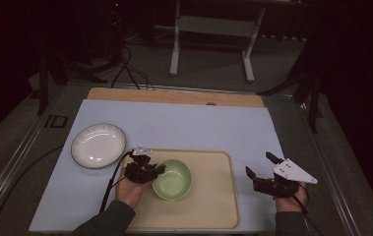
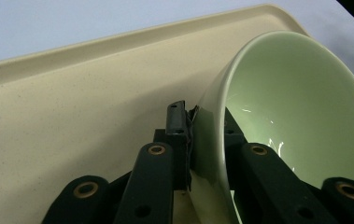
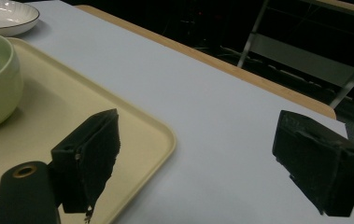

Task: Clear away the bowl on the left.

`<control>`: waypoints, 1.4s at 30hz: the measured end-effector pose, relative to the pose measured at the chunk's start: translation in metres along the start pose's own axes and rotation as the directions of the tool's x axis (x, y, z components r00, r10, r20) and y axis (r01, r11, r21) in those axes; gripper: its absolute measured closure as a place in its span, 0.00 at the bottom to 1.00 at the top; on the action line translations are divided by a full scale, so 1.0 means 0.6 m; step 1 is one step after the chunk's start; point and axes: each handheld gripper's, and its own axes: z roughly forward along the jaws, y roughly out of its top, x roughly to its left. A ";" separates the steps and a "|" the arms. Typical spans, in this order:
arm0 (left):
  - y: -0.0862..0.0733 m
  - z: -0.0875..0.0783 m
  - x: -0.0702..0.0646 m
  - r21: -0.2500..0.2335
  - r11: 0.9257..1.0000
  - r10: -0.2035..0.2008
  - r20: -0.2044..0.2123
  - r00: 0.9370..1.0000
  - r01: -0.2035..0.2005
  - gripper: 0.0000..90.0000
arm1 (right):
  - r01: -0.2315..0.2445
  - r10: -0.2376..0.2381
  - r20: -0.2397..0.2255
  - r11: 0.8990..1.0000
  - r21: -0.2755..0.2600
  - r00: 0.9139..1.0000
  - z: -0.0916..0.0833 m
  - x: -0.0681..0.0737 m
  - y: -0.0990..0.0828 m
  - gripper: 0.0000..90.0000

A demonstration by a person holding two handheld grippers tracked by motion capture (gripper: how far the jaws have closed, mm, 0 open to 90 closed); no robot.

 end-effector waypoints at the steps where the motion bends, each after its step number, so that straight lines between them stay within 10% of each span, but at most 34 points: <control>1: 0.000 0.001 0.002 0.004 1.000 -0.001 -0.004 1.000 0.001 0.91 | 0.000 0.000 0.000 1.000 0.001 1.000 0.000 0.000 0.000 0.16; 9: 0.004 -0.010 0.010 -0.012 1.000 -0.006 -0.009 1.000 0.006 0.74 | -0.001 0.001 0.002 1.000 0.001 1.000 0.000 0.000 0.000 0.16; 22: 0.024 -0.094 0.011 -0.126 0.986 0.087 -0.152 0.985 -0.106 0.52 | -0.002 0.002 0.003 1.000 -0.003 1.000 -0.001 -0.001 0.000 0.16; 33: 0.012 -0.188 0.077 -0.244 0.958 0.052 -0.374 0.926 -0.152 0.45 | -0.018 0.018 0.002 1.000 -0.010 1.000 -0.004 -0.003 0.000 0.16; 42: -0.024 -0.233 0.126 -0.334 0.935 -0.042 -0.442 0.896 -0.121 0.40 | -0.031 0.031 -0.001 0.999 -0.008 1.000 -0.004 -0.005 -0.001 0.16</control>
